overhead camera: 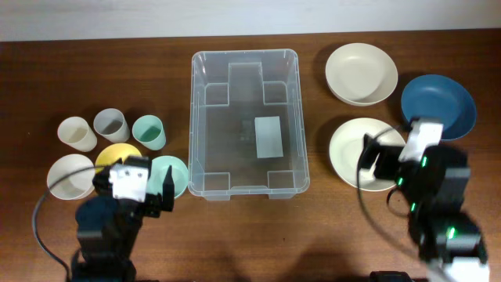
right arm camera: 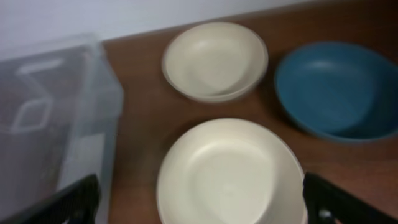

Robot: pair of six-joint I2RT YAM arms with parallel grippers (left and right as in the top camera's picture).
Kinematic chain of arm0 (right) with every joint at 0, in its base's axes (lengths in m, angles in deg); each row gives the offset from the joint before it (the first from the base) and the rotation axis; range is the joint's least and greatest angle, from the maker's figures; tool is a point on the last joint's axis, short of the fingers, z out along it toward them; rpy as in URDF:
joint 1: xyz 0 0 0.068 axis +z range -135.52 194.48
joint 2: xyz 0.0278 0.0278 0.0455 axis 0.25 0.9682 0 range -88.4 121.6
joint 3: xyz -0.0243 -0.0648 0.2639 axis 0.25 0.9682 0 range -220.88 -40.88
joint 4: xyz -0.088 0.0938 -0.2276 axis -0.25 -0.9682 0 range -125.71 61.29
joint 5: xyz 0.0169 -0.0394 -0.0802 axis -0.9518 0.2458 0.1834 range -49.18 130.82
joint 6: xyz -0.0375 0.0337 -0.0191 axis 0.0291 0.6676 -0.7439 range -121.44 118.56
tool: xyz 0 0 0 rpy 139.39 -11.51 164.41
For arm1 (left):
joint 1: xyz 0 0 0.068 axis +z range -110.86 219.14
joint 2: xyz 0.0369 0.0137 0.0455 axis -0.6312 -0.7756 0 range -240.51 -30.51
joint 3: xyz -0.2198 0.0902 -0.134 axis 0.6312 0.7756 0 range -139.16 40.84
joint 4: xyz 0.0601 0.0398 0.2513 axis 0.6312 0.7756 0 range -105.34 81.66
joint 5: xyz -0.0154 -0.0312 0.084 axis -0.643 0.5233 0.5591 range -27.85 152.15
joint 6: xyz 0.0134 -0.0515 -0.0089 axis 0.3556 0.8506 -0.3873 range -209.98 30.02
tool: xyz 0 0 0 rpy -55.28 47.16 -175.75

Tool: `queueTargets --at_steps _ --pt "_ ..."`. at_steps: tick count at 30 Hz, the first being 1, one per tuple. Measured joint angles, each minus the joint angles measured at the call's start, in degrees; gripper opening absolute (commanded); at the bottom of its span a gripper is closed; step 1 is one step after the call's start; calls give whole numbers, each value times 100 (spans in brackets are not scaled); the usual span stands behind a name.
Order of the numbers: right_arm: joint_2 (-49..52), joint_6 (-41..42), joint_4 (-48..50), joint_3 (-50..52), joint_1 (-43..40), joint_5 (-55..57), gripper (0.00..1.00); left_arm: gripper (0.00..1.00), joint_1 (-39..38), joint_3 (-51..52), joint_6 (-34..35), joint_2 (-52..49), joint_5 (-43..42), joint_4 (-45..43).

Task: Pack container
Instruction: 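Move the right gripper to the dark blue bowl's rim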

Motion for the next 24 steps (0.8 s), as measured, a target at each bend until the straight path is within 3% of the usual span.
queueTargets --at_steps 8,17,24 --pt "2636 461 -1985 -2363 -2057 -1423 99 100 0 -1790 9 -1823 -31 1443" --pt "3945 1069 -981 -2662 -3595 -2031 99 100 0 -2173 9 -2216 -160 1508" --pt "5064 1235 -560 -2669 -3766 -2122 99 100 0 -2173 9 -2225 -162 1499"
